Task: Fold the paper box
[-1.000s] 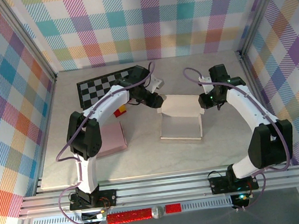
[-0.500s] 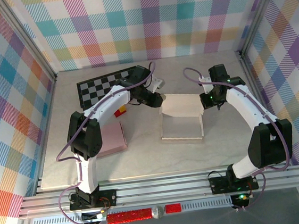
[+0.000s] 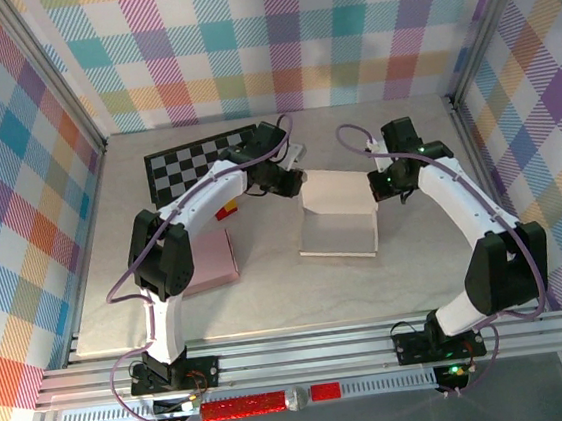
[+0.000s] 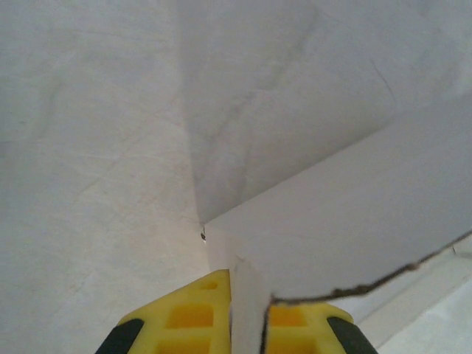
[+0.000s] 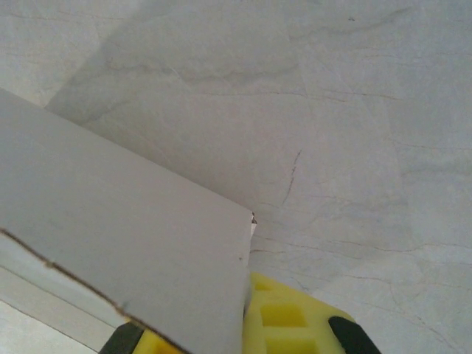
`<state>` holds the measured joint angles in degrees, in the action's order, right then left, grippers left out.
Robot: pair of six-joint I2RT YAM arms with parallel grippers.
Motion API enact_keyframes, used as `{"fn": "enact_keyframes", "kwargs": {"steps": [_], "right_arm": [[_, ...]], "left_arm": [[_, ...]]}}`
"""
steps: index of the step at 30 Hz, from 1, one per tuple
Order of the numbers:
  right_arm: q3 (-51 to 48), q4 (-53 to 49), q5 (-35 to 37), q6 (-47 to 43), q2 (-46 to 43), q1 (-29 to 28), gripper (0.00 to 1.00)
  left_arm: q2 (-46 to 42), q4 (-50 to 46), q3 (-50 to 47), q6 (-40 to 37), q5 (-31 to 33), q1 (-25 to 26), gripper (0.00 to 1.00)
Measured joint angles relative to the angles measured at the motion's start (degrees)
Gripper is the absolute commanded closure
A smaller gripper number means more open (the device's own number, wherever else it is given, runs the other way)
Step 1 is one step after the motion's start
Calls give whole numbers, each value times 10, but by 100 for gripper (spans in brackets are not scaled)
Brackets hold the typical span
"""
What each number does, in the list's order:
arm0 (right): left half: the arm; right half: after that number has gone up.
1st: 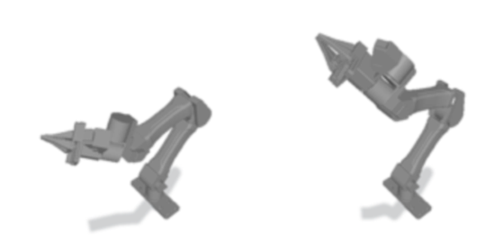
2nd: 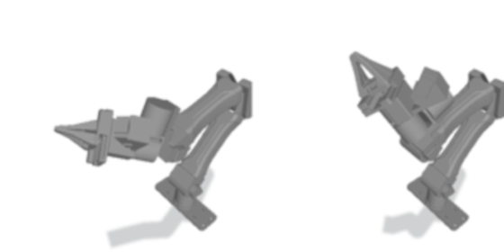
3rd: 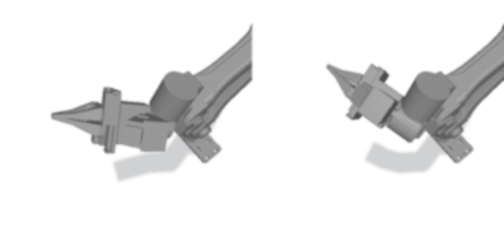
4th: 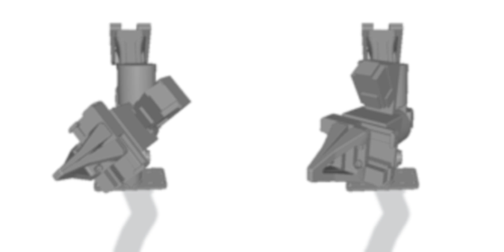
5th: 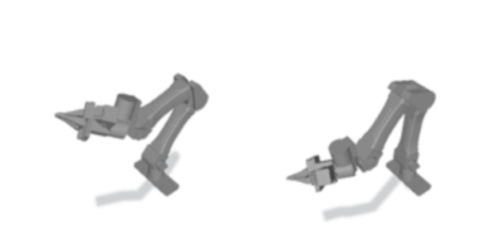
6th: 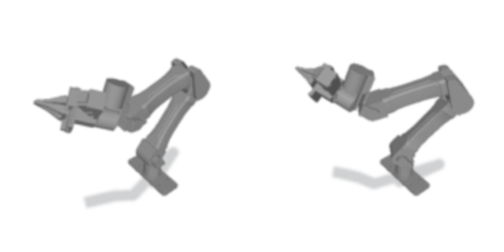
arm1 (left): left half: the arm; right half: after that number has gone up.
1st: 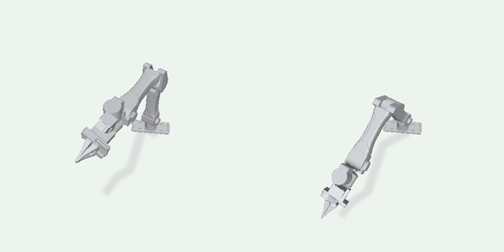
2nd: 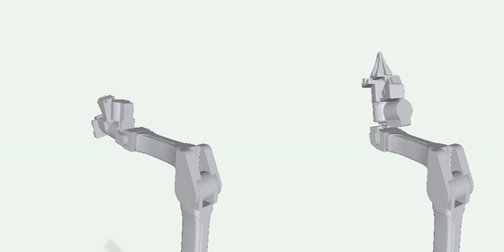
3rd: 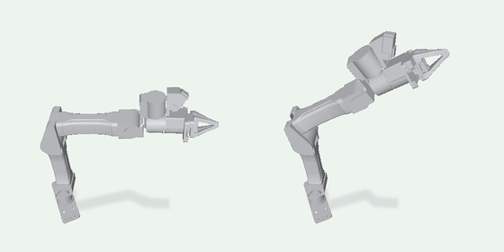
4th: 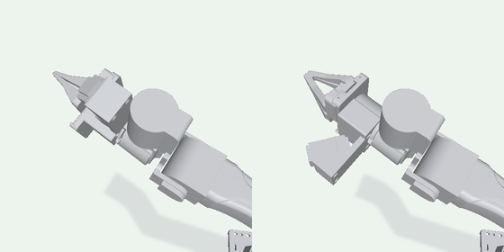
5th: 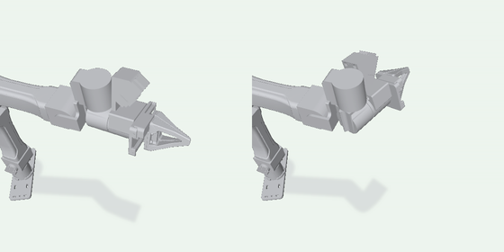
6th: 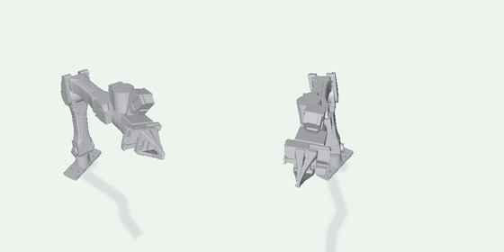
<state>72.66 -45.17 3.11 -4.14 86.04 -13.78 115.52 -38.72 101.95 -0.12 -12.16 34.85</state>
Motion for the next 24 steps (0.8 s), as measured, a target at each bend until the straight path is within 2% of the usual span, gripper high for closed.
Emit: {"fn": "enact_keyframes", "kwargs": {"steps": [8,18,24], "right_arm": [[38,49,29,115,53,-43,100],[158,113,41,205,166,-62,100],[130,157,56,230,169,-69,100]], "left_arm": [[-4,9,3,69,98,-7,97],[-5,60,3,115,87,-60,97],[6,92,2,135,75,-68,97]]}}
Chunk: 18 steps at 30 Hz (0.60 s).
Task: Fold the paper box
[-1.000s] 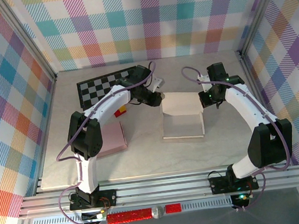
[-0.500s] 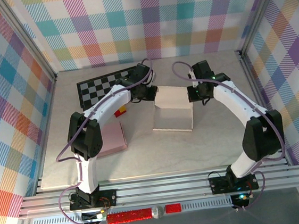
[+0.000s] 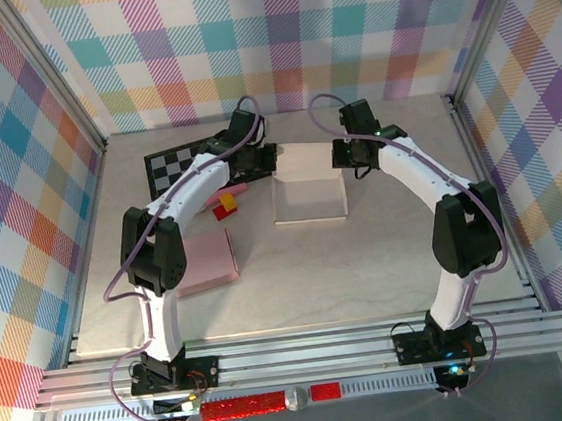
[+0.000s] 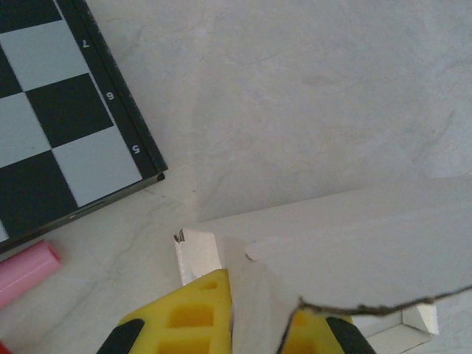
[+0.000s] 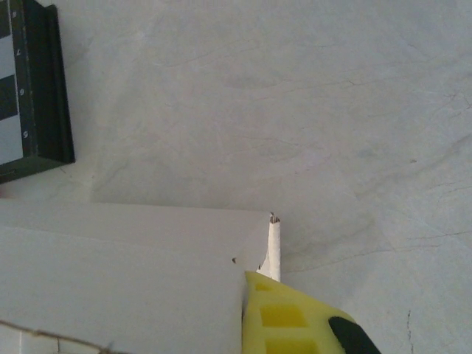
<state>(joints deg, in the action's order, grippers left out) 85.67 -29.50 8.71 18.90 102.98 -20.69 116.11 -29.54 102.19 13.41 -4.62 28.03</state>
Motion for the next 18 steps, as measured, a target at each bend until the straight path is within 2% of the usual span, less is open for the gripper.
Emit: {"fn": "enact_keyframes", "kwargs": {"steps": [6,12,18], "right_arm": [[-132,98,7,3,-61,-3,100],[-202,143,12,2,-106,-8,100],[-257,179,16,2,-145,-9,100]], "left_arm": [[-3,110,-85,18,-32,0,97],[-37,210,-174,31,-59,3,98],[-66,269,-233,35,-65,12,97]]}}
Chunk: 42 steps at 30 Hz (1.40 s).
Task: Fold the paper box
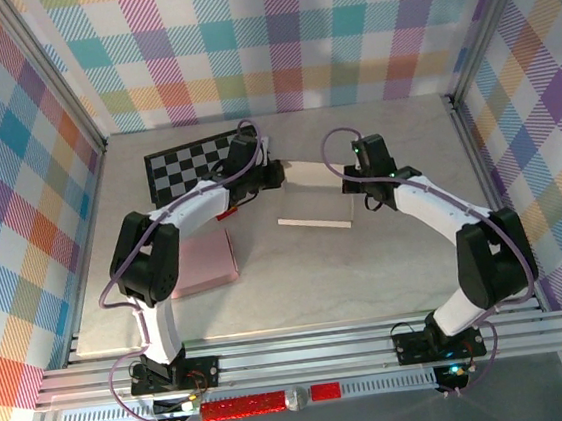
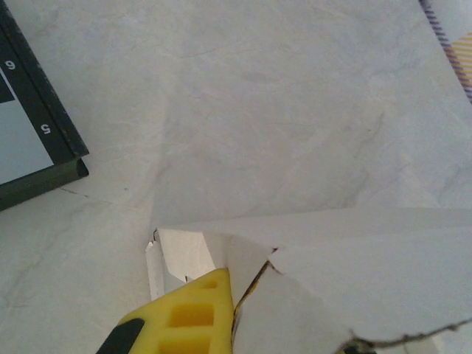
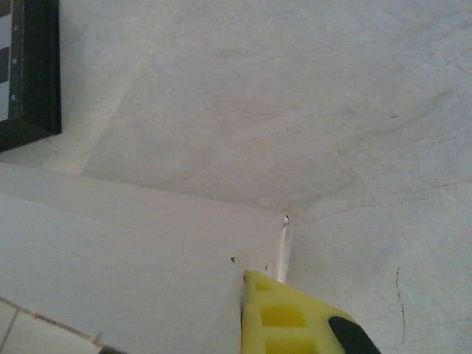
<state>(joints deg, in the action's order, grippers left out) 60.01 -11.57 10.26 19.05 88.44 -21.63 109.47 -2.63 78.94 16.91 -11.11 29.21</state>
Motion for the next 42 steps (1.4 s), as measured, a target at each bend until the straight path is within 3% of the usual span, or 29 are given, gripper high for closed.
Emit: {"fn": "enact_keyframes", "kwargs": {"steps": [10,20,28,33,42], "right_arm": [[-41,-26,13,16,-40,-18,87],[-26,-146,-3,121,-77,-33,43],[-20,-258,-69,246,-187,-35,17],[34,-320,-104,290,-217,-35,12],[153,-406,-134,328,-206,-12,15]], "left_arm": [[-54,59,-112,-1,17,26,97],[-72,73,-141,-2,52,67,97],[-86,85,-162,-2,72,79,97],[-87,87,-163,-2,78,80,97],[-93,88,-170,-4,89,86,97]]}}
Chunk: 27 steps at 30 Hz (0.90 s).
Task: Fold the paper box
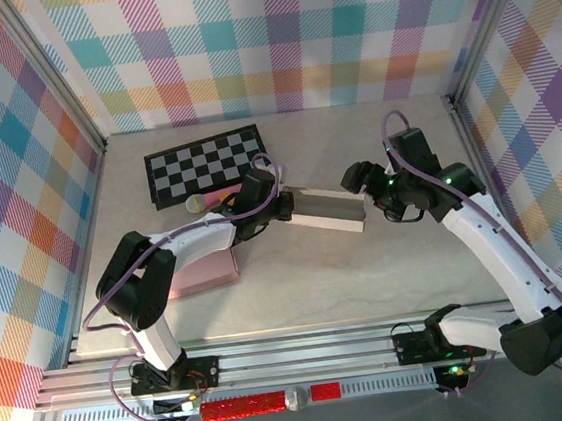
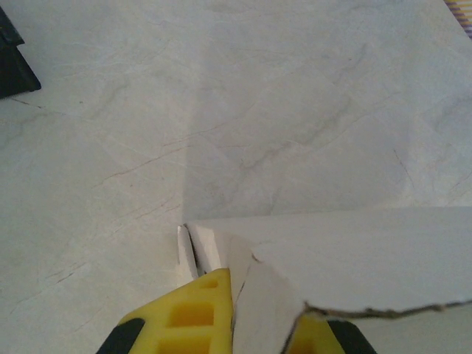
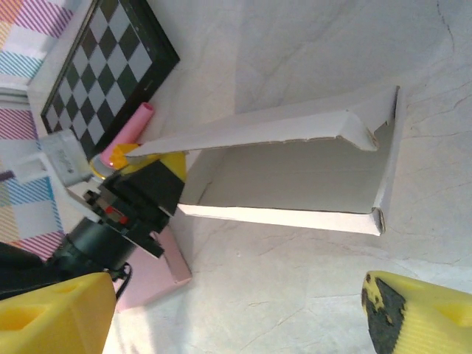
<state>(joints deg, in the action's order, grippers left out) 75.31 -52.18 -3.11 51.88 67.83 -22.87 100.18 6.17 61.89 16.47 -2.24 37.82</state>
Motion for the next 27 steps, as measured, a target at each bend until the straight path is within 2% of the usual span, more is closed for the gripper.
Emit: {"fn": "enact_keyframes", "kwargs": {"steps": [4,10,18,27], "right_arm": [[52,-24,-28,5,42,60,18],[82,-54,-99,-1,160,148,21],[106,-70,-174,-28,274,158,25],[59,-53,-234,-35,291,158,33]], "left_arm": [[-4,0,-6,0,3,1,95],[-14,1,-18,-2,4,5,94],[-21,3,-28,-4,5,5,93],[-28,-4,-36,-4,7,11,88]]}}
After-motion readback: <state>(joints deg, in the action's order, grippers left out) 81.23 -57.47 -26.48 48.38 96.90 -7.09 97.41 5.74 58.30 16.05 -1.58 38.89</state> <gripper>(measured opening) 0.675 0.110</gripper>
